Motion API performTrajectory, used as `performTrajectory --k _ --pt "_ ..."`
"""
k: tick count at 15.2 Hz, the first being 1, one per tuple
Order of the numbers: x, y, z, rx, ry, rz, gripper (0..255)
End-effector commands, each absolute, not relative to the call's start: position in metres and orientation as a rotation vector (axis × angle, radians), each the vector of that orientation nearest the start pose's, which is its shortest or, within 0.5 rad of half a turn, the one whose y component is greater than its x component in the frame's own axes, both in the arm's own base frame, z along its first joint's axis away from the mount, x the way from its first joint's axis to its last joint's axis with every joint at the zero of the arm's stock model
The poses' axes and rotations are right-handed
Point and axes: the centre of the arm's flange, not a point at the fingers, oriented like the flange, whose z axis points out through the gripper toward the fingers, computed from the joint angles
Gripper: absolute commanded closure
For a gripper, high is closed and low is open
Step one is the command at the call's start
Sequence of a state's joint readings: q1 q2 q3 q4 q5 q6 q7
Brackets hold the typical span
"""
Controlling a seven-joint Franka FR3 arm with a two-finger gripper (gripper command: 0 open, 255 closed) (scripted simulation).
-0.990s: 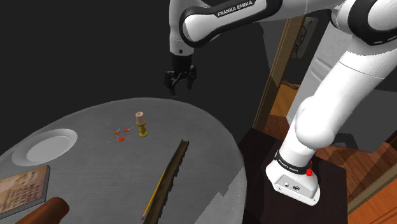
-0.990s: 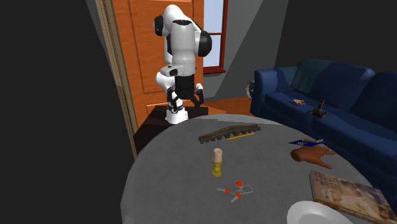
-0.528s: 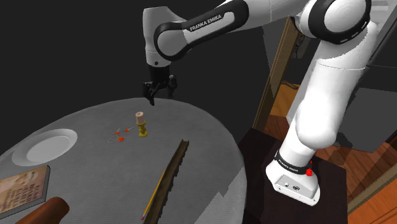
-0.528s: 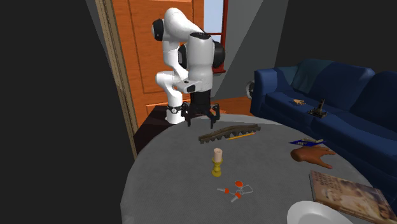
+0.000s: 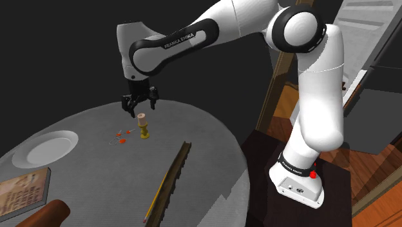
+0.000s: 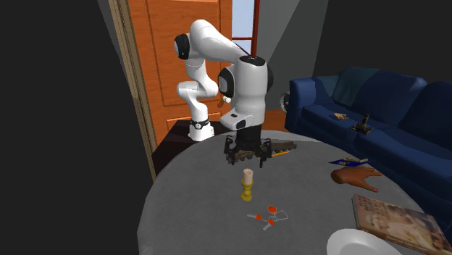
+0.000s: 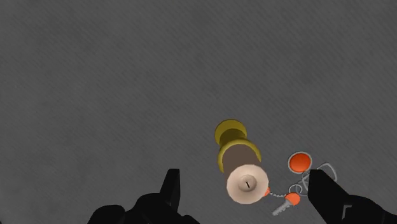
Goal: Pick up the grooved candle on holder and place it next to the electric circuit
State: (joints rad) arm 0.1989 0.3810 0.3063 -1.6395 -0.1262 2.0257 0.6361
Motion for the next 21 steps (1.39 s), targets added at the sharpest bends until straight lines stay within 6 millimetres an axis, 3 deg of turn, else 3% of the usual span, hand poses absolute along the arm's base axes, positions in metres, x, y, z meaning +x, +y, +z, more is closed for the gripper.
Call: performTrajectory --k 1,7,15,16,21 --pt "0.599 0.301 0.398 -3.126 0.154 -0.033 0" --pt "0.600 0.301 0.363 -3.126 0.154 -0.033 0" --pt "0.600 0.301 0.363 -3.126 0.154 -0.033 0" --pt "0.600 0.301 0.363 -3.126 0.154 -0.033 255" --pt "0.600 0.301 0.363 -3.126 0.154 -0.033 255"
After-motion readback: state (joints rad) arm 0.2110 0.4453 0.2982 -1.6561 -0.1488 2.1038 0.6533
